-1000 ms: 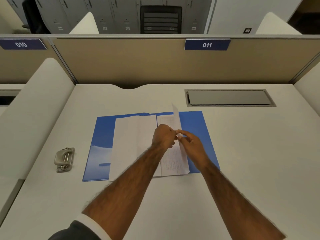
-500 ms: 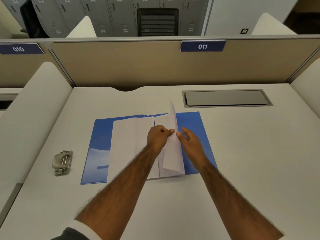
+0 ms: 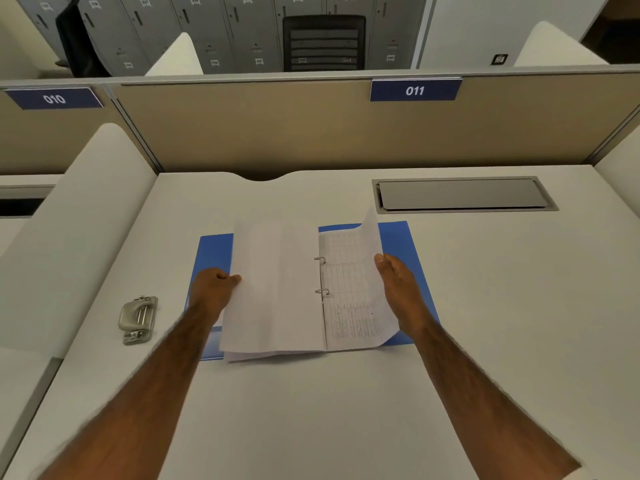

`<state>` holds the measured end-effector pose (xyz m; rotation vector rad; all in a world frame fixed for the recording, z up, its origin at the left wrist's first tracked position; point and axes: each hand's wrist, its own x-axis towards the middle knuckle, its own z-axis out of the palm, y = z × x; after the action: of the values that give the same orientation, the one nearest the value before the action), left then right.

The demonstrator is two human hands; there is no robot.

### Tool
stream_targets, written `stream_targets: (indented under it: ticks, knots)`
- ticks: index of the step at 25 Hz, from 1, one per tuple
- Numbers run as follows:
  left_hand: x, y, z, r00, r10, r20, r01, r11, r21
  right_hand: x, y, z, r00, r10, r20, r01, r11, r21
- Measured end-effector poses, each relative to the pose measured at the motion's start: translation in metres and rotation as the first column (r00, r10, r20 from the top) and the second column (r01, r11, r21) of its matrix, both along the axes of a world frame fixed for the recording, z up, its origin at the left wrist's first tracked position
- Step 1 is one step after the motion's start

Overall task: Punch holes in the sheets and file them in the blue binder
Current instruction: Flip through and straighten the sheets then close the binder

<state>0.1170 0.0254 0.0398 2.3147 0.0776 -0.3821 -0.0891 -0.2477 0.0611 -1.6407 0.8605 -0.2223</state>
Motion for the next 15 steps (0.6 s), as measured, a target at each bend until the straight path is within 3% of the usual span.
stream_targets:
  ticks: [9, 15]
  knots:
    - [0.004, 0.011, -0.034, 0.994, -0.085, -0.070, 0.098, 0.971, 0.216, -0.013, -0.012, 0.008, 0.958, -0.004, -0.287, -0.020, 0.997, -0.080]
    - [0.007, 0.021, -0.046, 0.997, -0.049, -0.052, 0.056, 0.990, 0.128, 0.026, 0.021, 0.056, 0.991, 0.100, -0.088, -0.103, 0.995, -0.021]
